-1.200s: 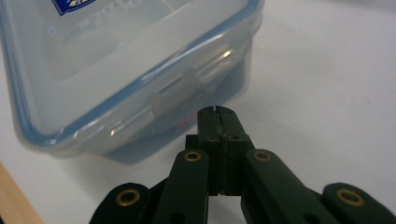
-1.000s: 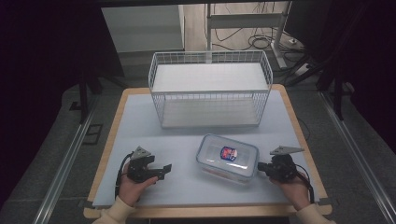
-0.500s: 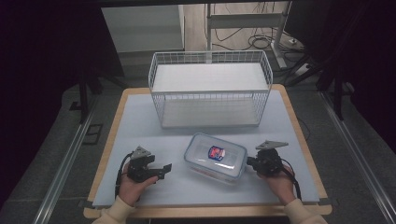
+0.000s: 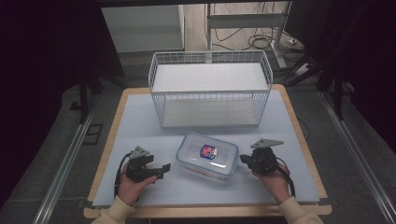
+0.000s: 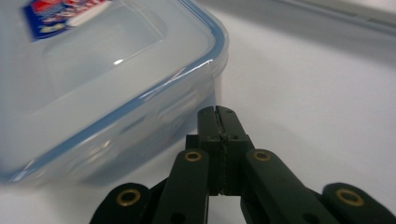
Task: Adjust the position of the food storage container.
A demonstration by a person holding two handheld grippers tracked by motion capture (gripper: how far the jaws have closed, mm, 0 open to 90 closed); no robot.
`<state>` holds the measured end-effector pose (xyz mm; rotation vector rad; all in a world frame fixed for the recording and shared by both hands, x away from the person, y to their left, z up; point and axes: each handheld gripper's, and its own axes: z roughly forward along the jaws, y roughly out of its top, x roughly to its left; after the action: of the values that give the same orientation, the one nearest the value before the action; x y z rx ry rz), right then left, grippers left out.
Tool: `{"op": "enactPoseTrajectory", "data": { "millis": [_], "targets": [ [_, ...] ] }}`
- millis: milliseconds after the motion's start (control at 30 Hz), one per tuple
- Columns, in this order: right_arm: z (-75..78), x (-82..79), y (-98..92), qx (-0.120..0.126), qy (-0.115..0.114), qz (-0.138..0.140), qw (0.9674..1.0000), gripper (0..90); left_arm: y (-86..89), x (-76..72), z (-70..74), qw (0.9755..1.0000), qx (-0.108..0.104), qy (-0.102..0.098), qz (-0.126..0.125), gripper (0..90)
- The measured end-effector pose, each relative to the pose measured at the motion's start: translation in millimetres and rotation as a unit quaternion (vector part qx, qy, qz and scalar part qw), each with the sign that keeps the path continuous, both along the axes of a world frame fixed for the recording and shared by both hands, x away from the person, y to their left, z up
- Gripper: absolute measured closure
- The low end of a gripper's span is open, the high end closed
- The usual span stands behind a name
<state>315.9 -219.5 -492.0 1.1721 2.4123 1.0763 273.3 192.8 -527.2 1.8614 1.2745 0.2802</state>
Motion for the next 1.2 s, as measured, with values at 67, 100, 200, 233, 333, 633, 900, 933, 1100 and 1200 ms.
{"op": "enactPoseTrajectory", "data": {
  "millis": [67,100,200,233,333,633,900,933,1100,1200],
  "targets": [
    [8.8,-14.1,-4.8,0.007,-0.005,0.017,0.9998,89.4,0.5,0.2,-0.2,1.0000,-0.001,0.000,0.002,15.8],
    [11.8,-19.7,-6.0,0.009,-0.006,0.024,0.9997,89.4,0.7,0.7,-0.5,1.0000,-0.002,0.001,0.003,15.8],
    [23.1,-42.7,-8.4,0.025,-0.005,0.054,0.9982,89.4,0.9,1.3,-0.6,1.0000,-0.002,0.002,0.005,15.8],
    [25.3,-49.2,-7.5,0.028,-0.005,0.062,0.9976,89.4,0.8,1.3,-0.4,1.0000,-0.002,0.002,0.005,15.8],
    [26.3,-66.4,0.2,0.035,0.006,0.097,0.9947,89.4,0.5,1.8,-0.5,1.0000,0.001,0.002,0.003,15.8],
    [5.5,-72.9,43.8,0.015,0.030,0.159,0.9868,89.4,0.3,2.2,-1.1,0.9999,-0.005,0.005,0.009,15.7],
    [-2.6,-58.3,47.5,0.008,0.031,0.142,0.9894,89.4,2.1,3.2,-3.1,0.9998,-0.009,0.012,0.011,14.8],
    [-3.0,-56.9,45.7,0.007,0.029,0.140,0.9897,89.4,2.2,3.4,-3.1,0.9998,-0.009,0.013,0.010,14.8],
    [-2.4,-56.2,44.8,0.005,0.029,0.139,0.9898,89.4,1.7,2.9,-2.7,0.9998,-0.009,0.012,0.010,14.7],
    [-1.6,-53.3,41.9,0.002,0.028,0.132,0.9909,89.4,1.6,3.2,-3.1,0.9998,-0.011,0.014,0.010,14.7]
  ]
}}
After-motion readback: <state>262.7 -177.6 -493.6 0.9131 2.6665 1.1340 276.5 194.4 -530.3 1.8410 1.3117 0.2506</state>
